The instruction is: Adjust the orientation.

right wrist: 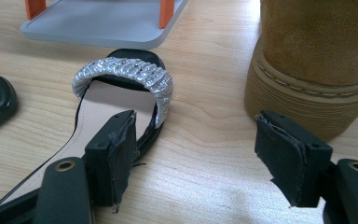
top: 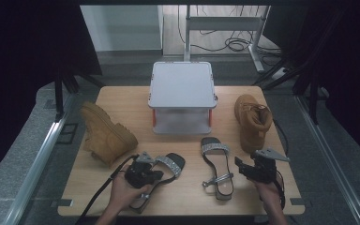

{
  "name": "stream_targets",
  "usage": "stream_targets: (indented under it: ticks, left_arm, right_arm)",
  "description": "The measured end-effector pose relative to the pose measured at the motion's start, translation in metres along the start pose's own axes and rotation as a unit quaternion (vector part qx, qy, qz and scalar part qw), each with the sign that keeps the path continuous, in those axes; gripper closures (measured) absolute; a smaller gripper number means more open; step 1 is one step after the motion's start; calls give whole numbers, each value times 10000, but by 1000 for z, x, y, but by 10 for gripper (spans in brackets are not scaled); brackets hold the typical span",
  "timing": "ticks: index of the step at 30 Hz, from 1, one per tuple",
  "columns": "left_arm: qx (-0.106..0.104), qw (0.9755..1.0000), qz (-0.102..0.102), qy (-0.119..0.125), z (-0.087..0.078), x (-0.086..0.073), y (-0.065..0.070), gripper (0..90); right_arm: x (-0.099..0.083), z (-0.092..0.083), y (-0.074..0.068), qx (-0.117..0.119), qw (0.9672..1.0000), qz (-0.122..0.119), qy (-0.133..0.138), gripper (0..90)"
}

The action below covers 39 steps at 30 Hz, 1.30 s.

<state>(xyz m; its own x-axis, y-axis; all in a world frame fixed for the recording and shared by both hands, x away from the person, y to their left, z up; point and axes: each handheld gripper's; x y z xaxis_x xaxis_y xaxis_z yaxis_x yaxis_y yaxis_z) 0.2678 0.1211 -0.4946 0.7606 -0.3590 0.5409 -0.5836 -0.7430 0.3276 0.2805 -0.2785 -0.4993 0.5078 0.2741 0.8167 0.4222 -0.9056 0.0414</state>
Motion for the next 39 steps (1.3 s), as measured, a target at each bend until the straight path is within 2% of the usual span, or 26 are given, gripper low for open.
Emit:
stream_targets:
  ticks: [3, 11, 17, 18, 20, 21, 22, 23, 25, 30, 35, 39]
  left_arm:
    - [-13, 9999, 62, -112, 3, 0, 4, 861]
    - [-76, 9999, 54, 45, -11, 0, 4, 860]
    - [-99, 9999, 95, 1, -17, -3, 9, 857]
    - [12, 10000, 84, -23, -16, -3, 9, 777]
    - [318, 9995, 65, 54, -16, -3, 8, 694]
    - [318, 9995, 65, 54, -16, -3, 8, 623]
    - [530, 9986, 50, 62, -16, -3, 8, 623]
    - [702, 9975, -16, -113, -15, -2, 7, 443]
    - [780, 9965, -44, -286, -14, -3, 7, 353]
    - [908, 9944, 12, -546, -7, -9, 9, 293]
    - [1155, 9909, -12, -692, 1, -10, 7, 288]
    - [1160, 9895, -44, -865, 10, -11, 8, 319]
  right_arm:
    - [-1, 0, 1, -20, 10000, -3, 5, 294]
    - [-1, 0, 1, -37, 10000, 5, -9, 294]
    - [-2, -1, 0, -24, 10000, 26, -2, 294]
    - [-3, -2, 1, -28, 10000, 43, -14, 294]
    - [-3, -2, 2, -33, 10000, 53, -10, 295]
    - [-3, -2, 2, -33, 10000, 53, -10, 295]
    - [-3, -2, 2, -35, 10000, 52, -4, 295]
    - [-4, -3, 2, -43, 10000, 51, -1, 295]
    - [-4, -3, 2, -55, 10000, 57, 3, 295]
    - [-5, -1, 2, -51, 10000, 38, -35, 294]
    - [-6, 1, 1, -59, 10000, -7, -67, 294]
    - [-6, 2, 1, -55, 9999, -9, -97, 293]
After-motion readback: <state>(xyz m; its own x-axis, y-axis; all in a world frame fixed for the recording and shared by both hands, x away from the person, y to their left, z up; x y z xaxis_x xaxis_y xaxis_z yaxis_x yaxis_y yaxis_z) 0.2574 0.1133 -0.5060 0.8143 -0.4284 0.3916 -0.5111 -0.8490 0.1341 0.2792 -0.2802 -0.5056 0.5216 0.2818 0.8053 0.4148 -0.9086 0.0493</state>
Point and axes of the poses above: each handheld gripper's, and its own axes: z roughly forward along the jaws, x roughly out of its top, y roughly to its right, and after that the axes turned 11 degrees about -z, right-handed
